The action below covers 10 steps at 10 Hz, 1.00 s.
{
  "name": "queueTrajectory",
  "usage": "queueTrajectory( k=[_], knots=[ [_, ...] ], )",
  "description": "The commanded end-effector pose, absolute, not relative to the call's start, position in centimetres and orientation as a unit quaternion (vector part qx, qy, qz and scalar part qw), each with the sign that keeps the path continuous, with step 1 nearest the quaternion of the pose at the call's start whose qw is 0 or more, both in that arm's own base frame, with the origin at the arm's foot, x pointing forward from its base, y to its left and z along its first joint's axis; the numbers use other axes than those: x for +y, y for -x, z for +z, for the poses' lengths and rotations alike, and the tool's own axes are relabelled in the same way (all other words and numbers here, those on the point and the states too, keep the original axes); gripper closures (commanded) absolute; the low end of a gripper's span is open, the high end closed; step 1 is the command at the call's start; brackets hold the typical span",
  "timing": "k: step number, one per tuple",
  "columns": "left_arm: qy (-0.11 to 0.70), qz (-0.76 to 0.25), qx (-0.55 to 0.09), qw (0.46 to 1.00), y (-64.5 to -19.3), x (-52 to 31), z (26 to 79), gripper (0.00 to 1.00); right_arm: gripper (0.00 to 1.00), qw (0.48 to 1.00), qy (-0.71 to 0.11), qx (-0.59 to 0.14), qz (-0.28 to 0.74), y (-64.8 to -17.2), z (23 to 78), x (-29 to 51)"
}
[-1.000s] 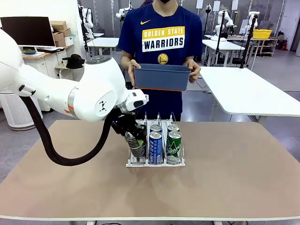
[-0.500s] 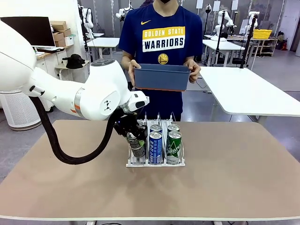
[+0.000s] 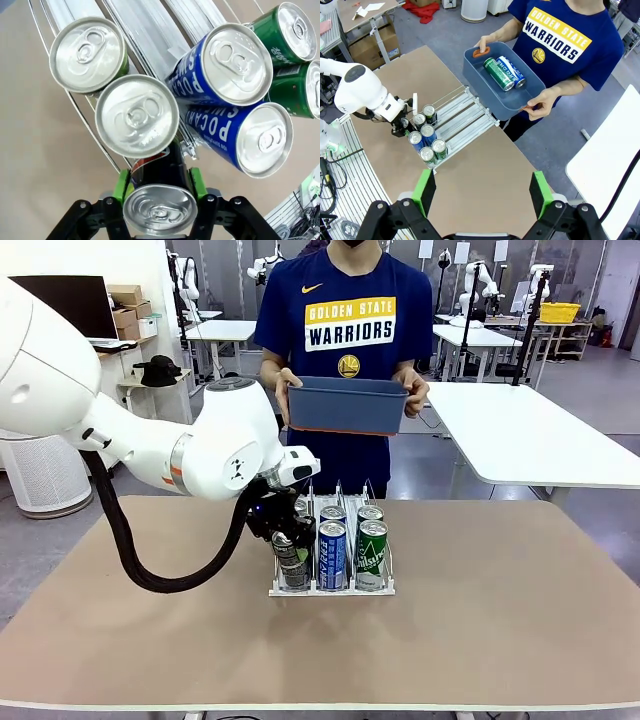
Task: Fill the beverage cans into the dispenser.
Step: Place the picked Pepsi coke in the line of the Automatic Can Dispenser with the same cans.
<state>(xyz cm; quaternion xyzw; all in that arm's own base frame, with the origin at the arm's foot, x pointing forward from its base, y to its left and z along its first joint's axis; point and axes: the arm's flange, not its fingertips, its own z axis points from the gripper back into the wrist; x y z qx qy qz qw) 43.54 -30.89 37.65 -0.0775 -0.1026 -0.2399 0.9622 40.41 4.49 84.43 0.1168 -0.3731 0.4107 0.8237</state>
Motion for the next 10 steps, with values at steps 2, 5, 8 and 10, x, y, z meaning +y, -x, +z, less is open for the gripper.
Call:
queueTrajectory(
  k=[2, 5, 8, 10],
  knots=[
    [0.072, -0.236, -0.076, 0.966, -44.3, -31.6, 37.9, 0.21, 0.0, 0.823, -0.12, -0.371, 0.412, -40.4, 84.4, 4.6],
    [0.07, -0.214, -0.097, 0.969, -43.3, -30.8, 40.9, 0.0, 0.0, 0.823, -0.12, -0.371, 0.412, -40.4, 84.4, 4.6],
    [0.081, -0.217, -0.124, 0.965, -40.7, -29.9, 44.1, 0.0, 0.0, 0.823, -0.12, -0.371, 0.412, -40.4, 84.4, 4.6],
    [0.078, -0.217, -0.122, 0.965, -42.4, -30.8, 43.9, 0.0, 0.0, 0.823, -0.12, -0.371, 0.412, -40.4, 84.4, 4.6]
  ],
)
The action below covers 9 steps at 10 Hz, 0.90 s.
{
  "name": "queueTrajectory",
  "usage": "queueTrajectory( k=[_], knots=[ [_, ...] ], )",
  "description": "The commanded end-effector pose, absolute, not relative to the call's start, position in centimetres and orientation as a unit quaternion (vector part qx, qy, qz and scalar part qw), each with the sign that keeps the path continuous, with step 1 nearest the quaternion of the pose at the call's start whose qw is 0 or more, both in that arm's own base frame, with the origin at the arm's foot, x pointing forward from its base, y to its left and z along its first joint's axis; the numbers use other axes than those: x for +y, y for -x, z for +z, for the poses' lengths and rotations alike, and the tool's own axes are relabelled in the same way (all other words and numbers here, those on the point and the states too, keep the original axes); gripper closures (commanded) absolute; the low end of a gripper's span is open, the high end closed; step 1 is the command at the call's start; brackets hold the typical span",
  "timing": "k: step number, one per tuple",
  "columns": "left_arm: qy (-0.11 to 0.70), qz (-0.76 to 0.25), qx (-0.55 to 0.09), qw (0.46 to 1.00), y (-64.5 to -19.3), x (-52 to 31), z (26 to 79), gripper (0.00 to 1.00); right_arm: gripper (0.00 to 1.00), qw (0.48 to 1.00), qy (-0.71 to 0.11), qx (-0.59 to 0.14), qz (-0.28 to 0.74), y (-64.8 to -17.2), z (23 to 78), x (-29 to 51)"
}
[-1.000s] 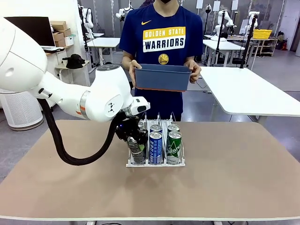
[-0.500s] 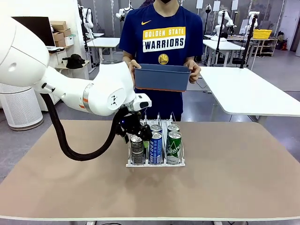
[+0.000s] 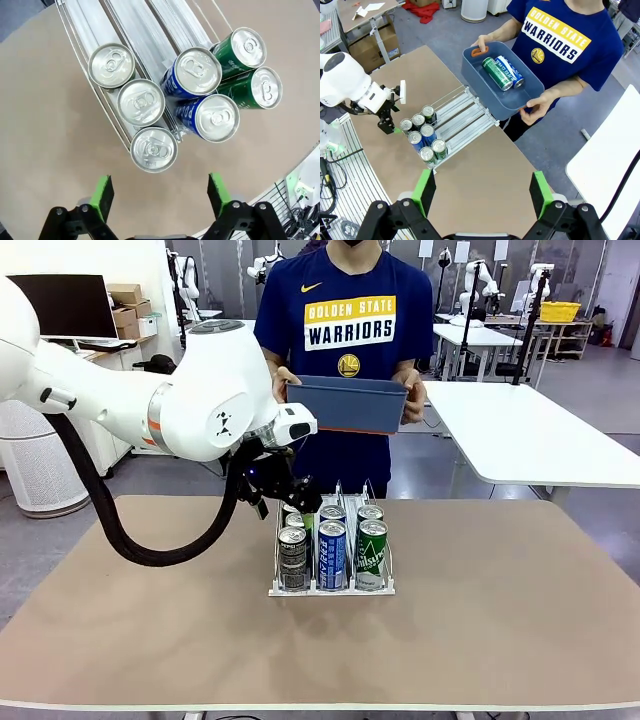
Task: Fill the beverage cans into the dispenser.
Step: Place the picked Pepsi coke in the line of the Automatic Can Dispenser with the same cans, then pick up the Ionic drink handed by the human.
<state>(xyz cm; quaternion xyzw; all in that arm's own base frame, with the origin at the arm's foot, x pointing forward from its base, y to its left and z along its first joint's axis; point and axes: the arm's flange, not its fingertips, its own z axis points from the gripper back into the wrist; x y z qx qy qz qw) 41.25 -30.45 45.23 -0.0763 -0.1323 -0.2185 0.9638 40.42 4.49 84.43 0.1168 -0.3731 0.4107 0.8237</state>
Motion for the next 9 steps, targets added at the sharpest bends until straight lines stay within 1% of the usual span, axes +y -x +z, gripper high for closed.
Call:
queueTrajectory(
  k=[1, 9],
  knots=[
    [0.078, -0.217, -0.122, 0.965, -42.38, -30.8, 43.86, 0.0, 0.0, 0.823, -0.12, -0.371, 0.412, -40.38, 84.42, 4.59],
    [0.078, -0.217, -0.122, 0.965, -42.38, -30.8, 43.86, 0.0, 0.0, 0.823, -0.12, -0.371, 0.412, -40.38, 84.42, 4.59]
  ],
)
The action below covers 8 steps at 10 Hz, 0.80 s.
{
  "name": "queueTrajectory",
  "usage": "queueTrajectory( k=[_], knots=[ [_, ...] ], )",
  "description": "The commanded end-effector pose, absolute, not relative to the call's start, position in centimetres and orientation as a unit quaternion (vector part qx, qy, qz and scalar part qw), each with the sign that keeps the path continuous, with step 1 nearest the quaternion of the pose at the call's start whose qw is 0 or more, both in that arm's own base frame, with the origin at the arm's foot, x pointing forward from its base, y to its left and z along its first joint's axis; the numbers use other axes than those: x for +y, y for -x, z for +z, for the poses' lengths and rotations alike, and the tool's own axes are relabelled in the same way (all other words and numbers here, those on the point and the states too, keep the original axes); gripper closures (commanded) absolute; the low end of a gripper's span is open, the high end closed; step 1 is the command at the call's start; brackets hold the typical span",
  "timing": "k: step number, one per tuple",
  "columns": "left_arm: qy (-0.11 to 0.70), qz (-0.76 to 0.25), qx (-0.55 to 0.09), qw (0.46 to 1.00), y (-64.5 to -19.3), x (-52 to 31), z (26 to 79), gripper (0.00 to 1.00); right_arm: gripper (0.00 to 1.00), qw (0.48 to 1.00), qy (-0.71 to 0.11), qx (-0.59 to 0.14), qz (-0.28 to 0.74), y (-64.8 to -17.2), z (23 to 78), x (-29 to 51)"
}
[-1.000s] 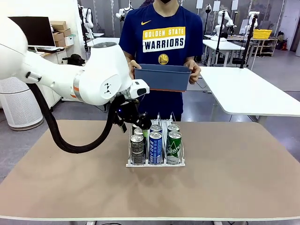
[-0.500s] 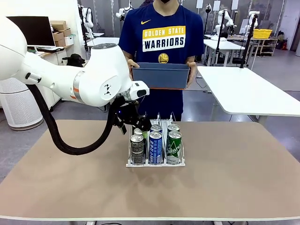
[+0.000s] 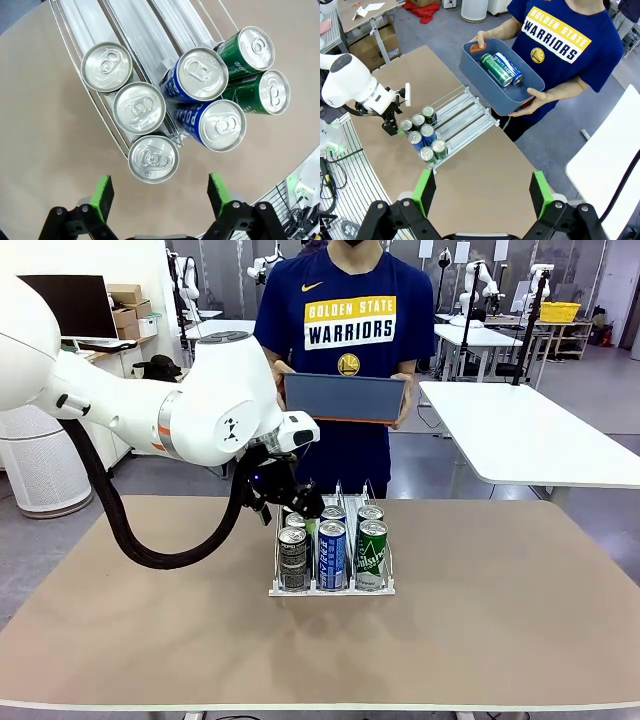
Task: Fill the beverage cans into the dispenser.
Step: Pick up the Ionic drink handed by the human.
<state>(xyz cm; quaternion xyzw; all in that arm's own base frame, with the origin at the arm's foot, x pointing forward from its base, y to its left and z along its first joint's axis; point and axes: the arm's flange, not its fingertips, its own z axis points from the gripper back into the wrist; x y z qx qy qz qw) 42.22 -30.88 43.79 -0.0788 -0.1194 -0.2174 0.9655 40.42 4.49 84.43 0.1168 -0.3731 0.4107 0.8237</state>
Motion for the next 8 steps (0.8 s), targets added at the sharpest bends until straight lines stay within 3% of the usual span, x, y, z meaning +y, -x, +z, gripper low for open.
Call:
queueTrajectory(
  k=[1, 4, 6, 8],
  knots=[
    [0.078, -0.217, -0.122, 0.965, -42.4, -30.8, 43.9, 0.0, 0.0, 0.823, -0.12, -0.371, 0.412, -40.4, 84.4, 4.6],
    [0.079, -0.217, -0.12, 0.965, -42.2, -30.9, 43.8, 0.0, 0.0, 0.823, -0.12, -0.371, 0.412, -40.4, 84.4, 4.6],
    [0.174, -0.334, -0.042, 0.926, -43.4, -28.1, 47.4, 0.0, 0.0, 0.823, -0.12, -0.371, 0.412, -40.4, 84.4, 4.6],
    [0.223, -0.393, -0.024, 0.892, -42.0, -25.9, 52.2, 0.0, 0.0, 0.823, -0.12, -0.371, 0.412, -40.4, 84.4, 4.6]
  ],
)
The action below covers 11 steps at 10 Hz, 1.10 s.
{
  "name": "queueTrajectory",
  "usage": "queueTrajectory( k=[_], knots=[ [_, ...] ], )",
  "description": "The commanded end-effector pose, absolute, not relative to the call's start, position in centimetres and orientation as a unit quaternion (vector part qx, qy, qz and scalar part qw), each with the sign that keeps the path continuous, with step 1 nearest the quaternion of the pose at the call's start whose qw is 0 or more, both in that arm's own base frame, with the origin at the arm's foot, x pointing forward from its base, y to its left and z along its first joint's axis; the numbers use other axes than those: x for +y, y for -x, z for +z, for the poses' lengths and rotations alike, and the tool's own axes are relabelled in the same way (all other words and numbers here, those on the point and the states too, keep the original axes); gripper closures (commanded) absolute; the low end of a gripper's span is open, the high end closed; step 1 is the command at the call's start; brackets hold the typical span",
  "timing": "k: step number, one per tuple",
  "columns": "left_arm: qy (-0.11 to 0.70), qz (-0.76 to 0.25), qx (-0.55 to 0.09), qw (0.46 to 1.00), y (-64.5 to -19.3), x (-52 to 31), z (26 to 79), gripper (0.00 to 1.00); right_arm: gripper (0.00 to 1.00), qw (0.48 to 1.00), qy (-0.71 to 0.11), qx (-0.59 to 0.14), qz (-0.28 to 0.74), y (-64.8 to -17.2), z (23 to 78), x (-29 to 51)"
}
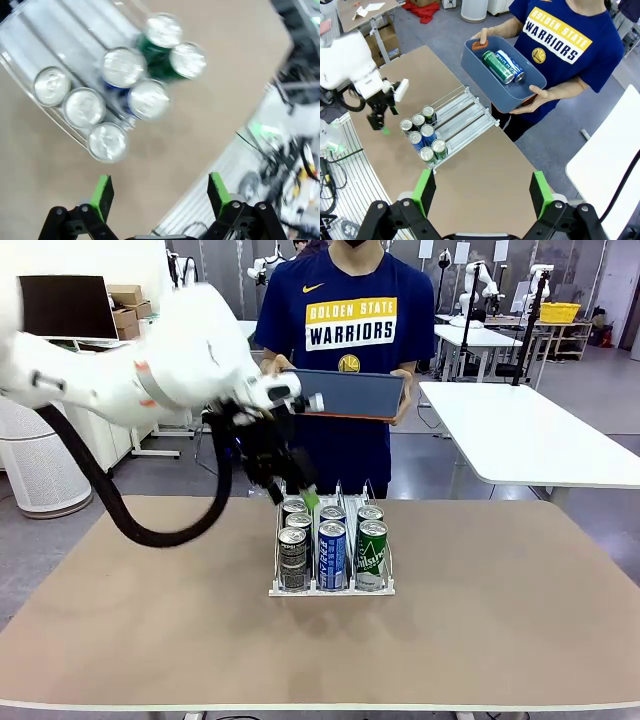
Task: Fill the beverage cans into the dispenser.
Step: Pick up the Ionic drink handed by the human.
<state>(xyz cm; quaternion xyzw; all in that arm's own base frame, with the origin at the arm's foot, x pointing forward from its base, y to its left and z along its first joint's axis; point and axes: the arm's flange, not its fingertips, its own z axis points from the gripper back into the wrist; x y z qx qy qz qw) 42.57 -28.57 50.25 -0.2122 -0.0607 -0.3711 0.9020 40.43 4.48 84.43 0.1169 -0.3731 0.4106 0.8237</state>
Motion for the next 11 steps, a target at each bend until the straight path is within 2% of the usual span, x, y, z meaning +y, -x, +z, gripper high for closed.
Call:
queueTrajectory(
  k=[1, 3, 5, 7, 8, 10, 11],
  knots=[
    [0.247, -0.431, -0.031, 0.867, -42.5, -24.8, 54.3, 0.0, 0.0, 0.823, -0.12, -0.371, 0.412, -40.4, 84.4, 4.6],
    [0.23, -0.491, -0.03, 0.84, -43.8, -19.4, 59.9, 0.0, 0.0, 0.823, -0.12, -0.371, 0.412, -40.4, 84.4, 4.6],
    [0.186, -0.532, -0.081, 0.822, -42.9, -18.8, 64.2, 0.0, 0.0, 0.823, -0.12, -0.371, 0.412, -40.4, 84.4, 4.6],
    [0.131, -0.533, -0.188, 0.814, -43.6, -16.7, 66.5, 0.0, 0.0, 0.823, -0.12, -0.371, 0.412, -40.4, 84.4, 4.6],
    [0.117, -0.52, -0.215, 0.818, -43.7, -16.7, 66.1, 0.0, 0.0, 0.823, -0.12, -0.371, 0.412, -40.4, 84.4, 4.6],
    [0.127, -0.486, -0.225, 0.835, -42.7, -17.2, 64.9, 0.0, 0.0, 0.823, -0.12, -0.371, 0.412, -40.4, 84.4, 4.6],
    [0.129, -0.515, -0.207, 0.822, -44.3, -16.7, 68.6, 0.0, 0.0, 0.823, -0.12, -0.371, 0.412, -40.4, 84.4, 4.6]
  ],
)
